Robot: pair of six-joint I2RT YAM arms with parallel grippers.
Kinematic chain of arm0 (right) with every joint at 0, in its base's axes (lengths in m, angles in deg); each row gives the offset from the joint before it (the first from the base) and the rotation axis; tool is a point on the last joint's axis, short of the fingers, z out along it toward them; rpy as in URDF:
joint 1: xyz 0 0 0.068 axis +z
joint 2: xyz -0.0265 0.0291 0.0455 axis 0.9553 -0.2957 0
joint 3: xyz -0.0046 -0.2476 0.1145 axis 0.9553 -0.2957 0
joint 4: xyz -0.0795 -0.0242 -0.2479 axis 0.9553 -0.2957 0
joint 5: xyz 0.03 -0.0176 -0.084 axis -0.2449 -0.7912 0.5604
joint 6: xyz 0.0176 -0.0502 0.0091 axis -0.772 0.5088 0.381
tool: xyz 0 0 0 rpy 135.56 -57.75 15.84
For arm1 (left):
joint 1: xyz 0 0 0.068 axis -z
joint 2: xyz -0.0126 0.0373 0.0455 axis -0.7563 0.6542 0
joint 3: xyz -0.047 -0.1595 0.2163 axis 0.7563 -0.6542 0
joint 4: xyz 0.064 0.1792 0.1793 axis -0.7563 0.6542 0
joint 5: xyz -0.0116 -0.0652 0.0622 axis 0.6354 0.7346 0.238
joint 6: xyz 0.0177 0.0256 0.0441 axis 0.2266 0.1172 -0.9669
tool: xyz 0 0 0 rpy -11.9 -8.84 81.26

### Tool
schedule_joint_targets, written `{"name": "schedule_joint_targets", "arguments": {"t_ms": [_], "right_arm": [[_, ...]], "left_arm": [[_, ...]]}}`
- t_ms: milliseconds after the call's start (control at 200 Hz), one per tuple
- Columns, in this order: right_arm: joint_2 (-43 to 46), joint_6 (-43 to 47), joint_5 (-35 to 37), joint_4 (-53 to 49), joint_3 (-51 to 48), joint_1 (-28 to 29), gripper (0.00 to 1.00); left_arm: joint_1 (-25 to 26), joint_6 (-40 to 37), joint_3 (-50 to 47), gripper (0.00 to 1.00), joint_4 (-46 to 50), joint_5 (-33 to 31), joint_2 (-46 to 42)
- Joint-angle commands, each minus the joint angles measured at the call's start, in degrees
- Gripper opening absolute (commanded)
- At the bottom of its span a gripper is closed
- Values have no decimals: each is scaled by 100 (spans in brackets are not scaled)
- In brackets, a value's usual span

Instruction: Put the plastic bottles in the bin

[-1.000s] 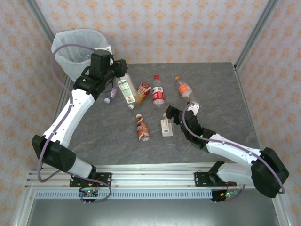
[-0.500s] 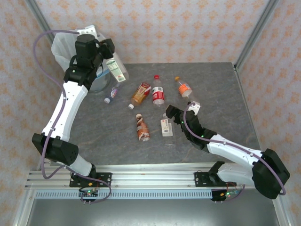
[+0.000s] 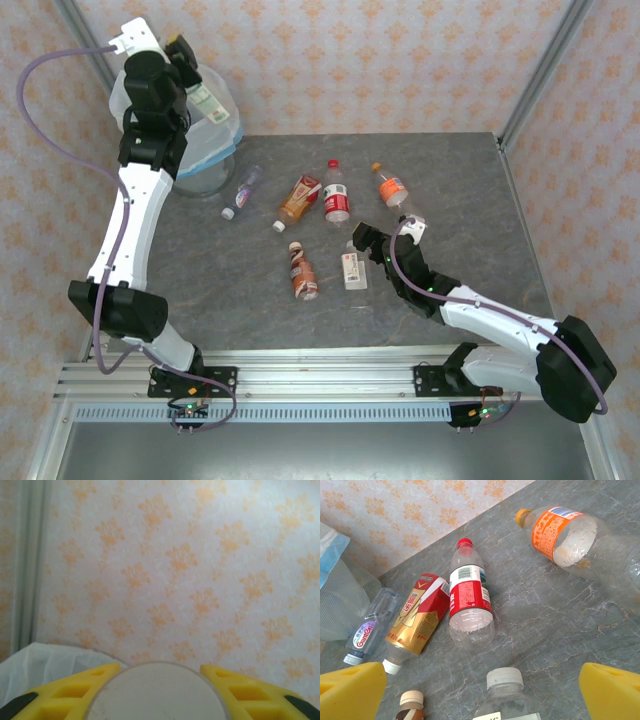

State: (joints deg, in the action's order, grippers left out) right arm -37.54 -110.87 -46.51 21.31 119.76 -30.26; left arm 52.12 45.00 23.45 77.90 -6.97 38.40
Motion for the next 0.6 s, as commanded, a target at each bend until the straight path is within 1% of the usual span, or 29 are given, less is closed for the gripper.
{"name": "schedule_joint_targets", "arguments": {"t_ms": [0, 75, 235, 270, 325, 445, 515, 595], "right_arm": [[84, -78, 16, 115, -8, -26, 99], [84, -81, -10, 102, -2, -26, 99], [135, -70, -22, 33, -2, -27, 99], [146, -69, -22, 23, -15, -26, 99], [165, -78, -23, 14, -33, -25, 99], [198, -84, -4, -11, -63, -22, 99], [207, -85, -20, -17, -68, -27, 99], [199, -71, -65, -45, -51, -27, 99]], "left_arm": [[-232, 226, 665, 39, -5, -677, 450], [-300, 341, 1115, 39, 260, -755, 774], [-425, 311, 1977, 38, 706, -1009, 1474], [-459, 324, 2203, 38, 881, -1047, 1556], [-534, 382, 2586, 38, 1218, -1061, 1973], [-746, 763, 3420, 38, 2028, -940, 2513], [-850, 939, 3698, 38, 2322, -934, 2737], [-904, 964, 3772, 39, 2476, -968, 2890]]}}
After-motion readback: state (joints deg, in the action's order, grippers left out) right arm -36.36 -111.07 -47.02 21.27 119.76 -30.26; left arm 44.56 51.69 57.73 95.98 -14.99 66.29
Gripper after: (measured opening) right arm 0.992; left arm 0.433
